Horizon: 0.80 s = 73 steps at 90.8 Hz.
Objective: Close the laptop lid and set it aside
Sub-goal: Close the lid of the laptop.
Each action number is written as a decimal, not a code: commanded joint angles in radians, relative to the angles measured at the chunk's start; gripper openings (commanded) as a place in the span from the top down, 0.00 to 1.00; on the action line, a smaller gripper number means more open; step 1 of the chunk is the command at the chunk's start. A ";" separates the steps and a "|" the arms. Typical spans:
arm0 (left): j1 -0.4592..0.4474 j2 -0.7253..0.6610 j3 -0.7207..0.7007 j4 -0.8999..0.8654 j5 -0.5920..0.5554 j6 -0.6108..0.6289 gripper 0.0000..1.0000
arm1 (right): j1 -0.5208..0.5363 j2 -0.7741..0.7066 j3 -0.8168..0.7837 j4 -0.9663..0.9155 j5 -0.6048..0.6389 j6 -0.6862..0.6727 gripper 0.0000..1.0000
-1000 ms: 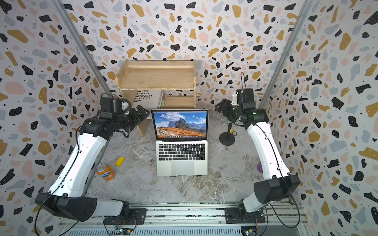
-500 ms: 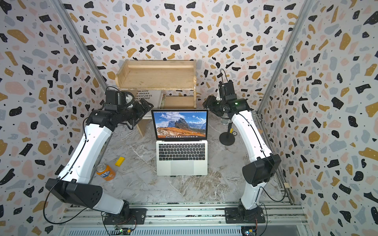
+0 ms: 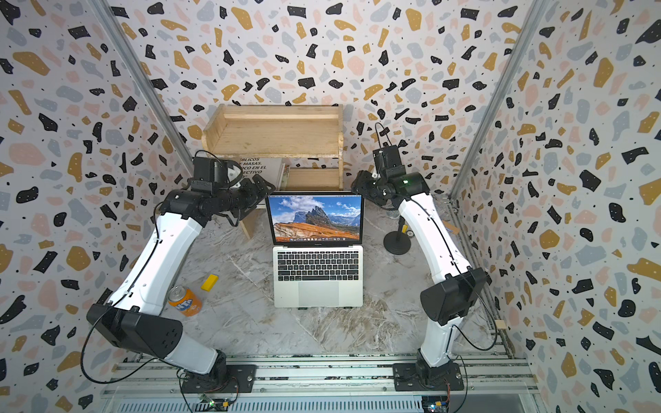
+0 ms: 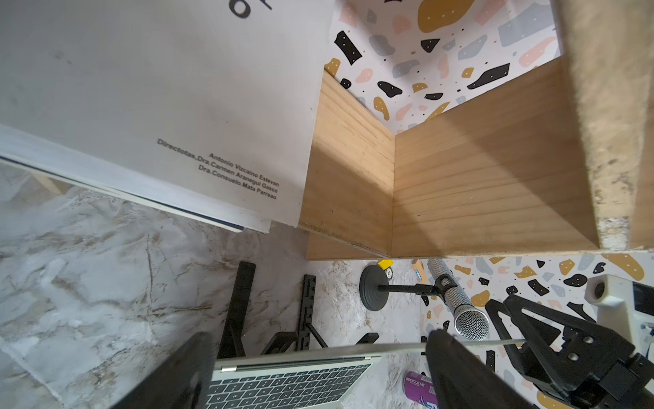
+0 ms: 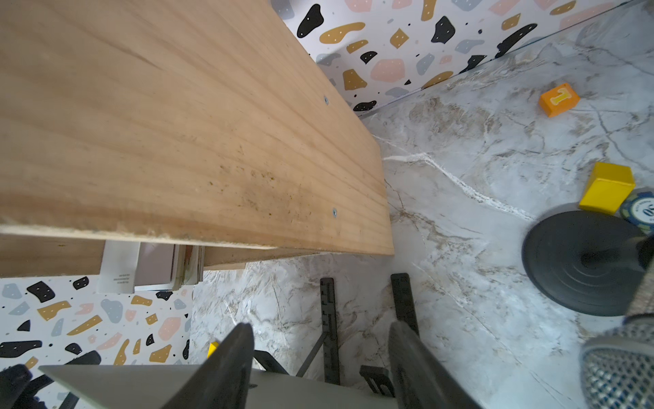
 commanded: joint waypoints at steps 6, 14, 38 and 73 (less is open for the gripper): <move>-0.014 -0.036 -0.043 0.025 0.014 0.029 0.06 | 0.022 -0.037 0.024 -0.054 0.030 -0.038 0.35; -0.018 -0.051 -0.069 0.033 0.016 0.032 0.07 | 0.029 -0.041 0.027 -0.064 0.042 -0.050 0.36; -0.030 -0.090 -0.114 0.048 0.020 0.030 0.08 | 0.050 -0.056 0.005 -0.076 0.060 -0.068 0.39; -0.058 -0.133 -0.163 0.048 0.015 0.034 0.11 | 0.065 -0.103 -0.076 -0.053 0.091 -0.066 0.39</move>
